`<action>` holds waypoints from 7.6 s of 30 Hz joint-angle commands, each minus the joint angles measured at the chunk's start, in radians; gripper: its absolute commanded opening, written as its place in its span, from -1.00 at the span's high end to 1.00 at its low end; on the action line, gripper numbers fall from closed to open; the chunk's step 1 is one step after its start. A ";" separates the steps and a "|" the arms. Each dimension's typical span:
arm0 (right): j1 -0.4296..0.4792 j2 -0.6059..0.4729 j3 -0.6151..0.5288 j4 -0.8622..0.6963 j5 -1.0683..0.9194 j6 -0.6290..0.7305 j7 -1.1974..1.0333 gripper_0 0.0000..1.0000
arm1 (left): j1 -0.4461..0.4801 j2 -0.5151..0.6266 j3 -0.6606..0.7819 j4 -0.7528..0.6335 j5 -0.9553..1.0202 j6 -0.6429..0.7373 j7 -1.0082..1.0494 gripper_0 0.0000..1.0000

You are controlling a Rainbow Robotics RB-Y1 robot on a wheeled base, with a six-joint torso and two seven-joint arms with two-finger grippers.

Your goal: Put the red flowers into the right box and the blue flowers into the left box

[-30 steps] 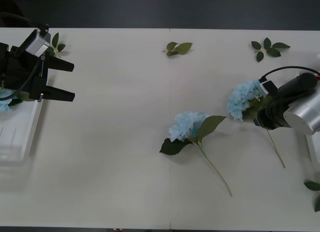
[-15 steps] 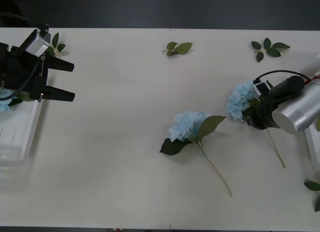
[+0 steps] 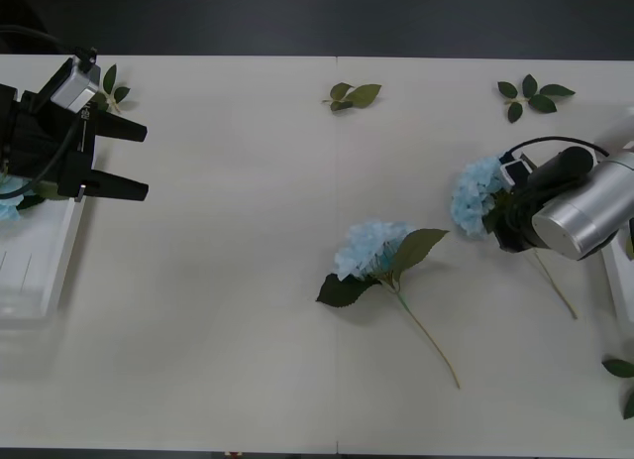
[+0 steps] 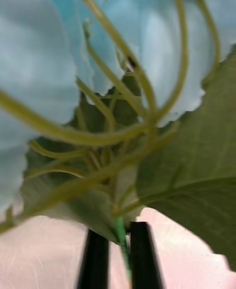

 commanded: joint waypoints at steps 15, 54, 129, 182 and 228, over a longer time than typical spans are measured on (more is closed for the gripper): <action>-0.028 -0.143 -0.066 -0.057 -0.375 -0.143 0.223 1.00 | -0.040 0.008 0.010 -0.011 0.005 0.007 -0.029 -1.00; -0.056 0.265 -0.356 -0.094 -1.596 -0.263 1.234 1.00 | -0.036 -0.069 0.073 -0.036 0.035 0.069 0.318 -1.00; -0.064 0.463 -0.339 -0.094 -1.643 -0.308 1.349 -1.00 | -0.039 -0.305 -0.039 -0.117 0.097 -0.088 0.714 1.00; 0.065 -0.195 0.018 -0.745 -0.381 0.173 0.249 -1.00 | 0.345 0.100 0.567 -0.050 -1.000 0.026 0.657 1.00; 0.153 0.148 0.070 -0.507 0.007 0.278 0.243 -1.00 | 0.284 0.097 0.457 -0.212 -0.620 0.153 0.608 -1.00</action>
